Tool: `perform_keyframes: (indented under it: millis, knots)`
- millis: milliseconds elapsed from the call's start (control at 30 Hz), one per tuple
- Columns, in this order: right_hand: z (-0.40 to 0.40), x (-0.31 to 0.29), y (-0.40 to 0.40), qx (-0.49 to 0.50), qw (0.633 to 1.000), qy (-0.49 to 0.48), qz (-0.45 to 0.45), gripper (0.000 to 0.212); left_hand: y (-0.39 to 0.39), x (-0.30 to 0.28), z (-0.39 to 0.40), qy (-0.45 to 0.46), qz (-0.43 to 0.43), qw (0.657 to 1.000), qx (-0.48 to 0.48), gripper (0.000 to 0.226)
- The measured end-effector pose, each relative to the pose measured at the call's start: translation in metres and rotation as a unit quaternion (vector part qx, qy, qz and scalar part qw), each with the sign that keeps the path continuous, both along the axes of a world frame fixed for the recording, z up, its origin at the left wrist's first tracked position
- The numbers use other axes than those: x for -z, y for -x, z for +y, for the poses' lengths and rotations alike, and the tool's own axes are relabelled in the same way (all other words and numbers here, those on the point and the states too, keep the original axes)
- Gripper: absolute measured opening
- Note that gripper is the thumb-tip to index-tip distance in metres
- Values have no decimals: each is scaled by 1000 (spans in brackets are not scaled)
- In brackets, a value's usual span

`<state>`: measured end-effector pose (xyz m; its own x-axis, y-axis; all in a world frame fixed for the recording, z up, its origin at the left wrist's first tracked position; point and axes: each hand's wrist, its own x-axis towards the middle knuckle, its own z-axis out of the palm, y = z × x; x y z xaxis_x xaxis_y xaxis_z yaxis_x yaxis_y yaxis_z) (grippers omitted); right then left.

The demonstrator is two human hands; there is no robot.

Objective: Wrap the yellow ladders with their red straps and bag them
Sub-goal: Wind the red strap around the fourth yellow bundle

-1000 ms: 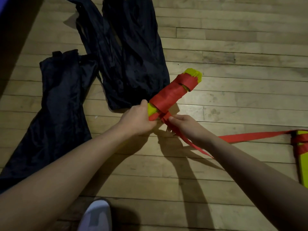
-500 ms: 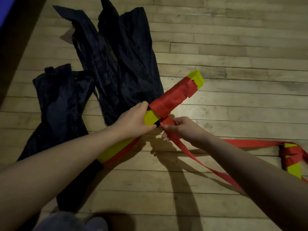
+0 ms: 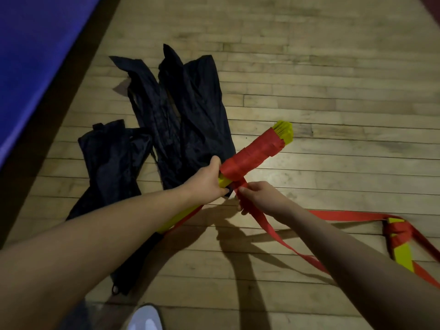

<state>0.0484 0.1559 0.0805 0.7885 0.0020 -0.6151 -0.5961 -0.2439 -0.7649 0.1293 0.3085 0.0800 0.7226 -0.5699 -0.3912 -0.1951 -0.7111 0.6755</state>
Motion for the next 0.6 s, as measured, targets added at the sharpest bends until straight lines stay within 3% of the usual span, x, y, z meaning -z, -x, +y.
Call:
perform_keyframes:
  millis: [100, 267, 433, 600]
  knots:
    - [8, -13, 1, -3, 999, 33, -25, 28, -1, -16, 3, -10, 4, 1000, 0, 44]
    - [36, -24, 13, -6, 999, 11, -49, 27, 6, -28, 26, -100, 10, 987, 122, 45]
    - [62, -31, 22, -4, 997, -32, -77, 24, 9, -36, 60, -34, -32, 997, 56, 45]
    - [83, -46, 12, -30, 994, 32, -99, 27, 4, -43, 77, -29, -68, 997, 31, 80]
